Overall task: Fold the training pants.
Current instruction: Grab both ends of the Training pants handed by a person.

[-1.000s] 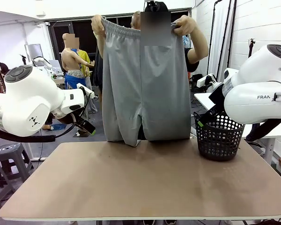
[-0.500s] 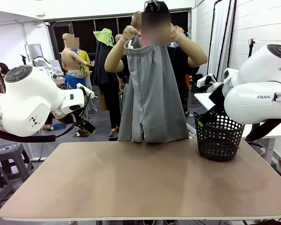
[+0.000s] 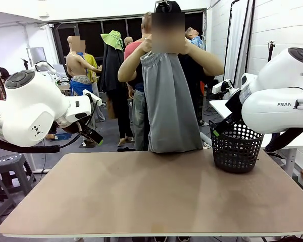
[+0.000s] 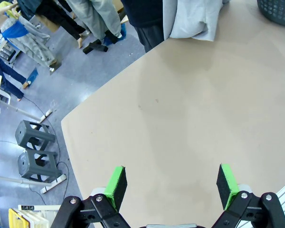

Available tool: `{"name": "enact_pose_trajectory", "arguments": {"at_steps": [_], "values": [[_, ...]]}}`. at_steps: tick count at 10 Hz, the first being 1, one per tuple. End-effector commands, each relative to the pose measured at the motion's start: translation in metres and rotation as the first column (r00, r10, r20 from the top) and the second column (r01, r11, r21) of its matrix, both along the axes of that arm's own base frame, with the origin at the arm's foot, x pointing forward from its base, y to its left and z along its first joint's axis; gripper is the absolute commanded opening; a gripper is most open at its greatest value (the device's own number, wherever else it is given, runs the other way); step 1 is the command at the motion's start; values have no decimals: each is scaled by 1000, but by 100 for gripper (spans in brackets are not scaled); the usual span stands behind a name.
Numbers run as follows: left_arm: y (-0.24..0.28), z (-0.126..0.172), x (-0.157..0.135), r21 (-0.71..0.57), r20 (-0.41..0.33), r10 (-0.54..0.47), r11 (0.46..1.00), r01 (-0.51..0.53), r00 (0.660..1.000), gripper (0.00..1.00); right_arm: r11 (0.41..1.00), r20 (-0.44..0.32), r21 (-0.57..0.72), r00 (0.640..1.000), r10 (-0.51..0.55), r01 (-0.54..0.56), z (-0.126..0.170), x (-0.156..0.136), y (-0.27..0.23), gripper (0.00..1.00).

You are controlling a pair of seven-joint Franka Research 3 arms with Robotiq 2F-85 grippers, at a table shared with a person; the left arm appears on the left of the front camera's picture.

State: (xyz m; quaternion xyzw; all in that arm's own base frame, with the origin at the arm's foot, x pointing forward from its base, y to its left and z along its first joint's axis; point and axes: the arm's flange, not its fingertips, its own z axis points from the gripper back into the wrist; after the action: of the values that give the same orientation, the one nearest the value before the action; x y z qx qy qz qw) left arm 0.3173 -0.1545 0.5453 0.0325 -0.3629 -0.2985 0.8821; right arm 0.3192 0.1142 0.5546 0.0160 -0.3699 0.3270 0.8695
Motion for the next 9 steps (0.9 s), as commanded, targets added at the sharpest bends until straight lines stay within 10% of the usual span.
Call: {"name": "enact_pose_trajectory", "arguments": {"at_steps": [1, 9], "values": [[0, 0, 0, 6, 2, -6, 1000, 6, 1000, 100, 1000, 1, 0, 1000, 9, -9, 0, 0, 0, 100], [0, 0, 0, 6, 2, -6, 1000, 6, 1000, 100, 1000, 1, 0, 1000, 9, -9, 0, 0, 0, 100]]}}
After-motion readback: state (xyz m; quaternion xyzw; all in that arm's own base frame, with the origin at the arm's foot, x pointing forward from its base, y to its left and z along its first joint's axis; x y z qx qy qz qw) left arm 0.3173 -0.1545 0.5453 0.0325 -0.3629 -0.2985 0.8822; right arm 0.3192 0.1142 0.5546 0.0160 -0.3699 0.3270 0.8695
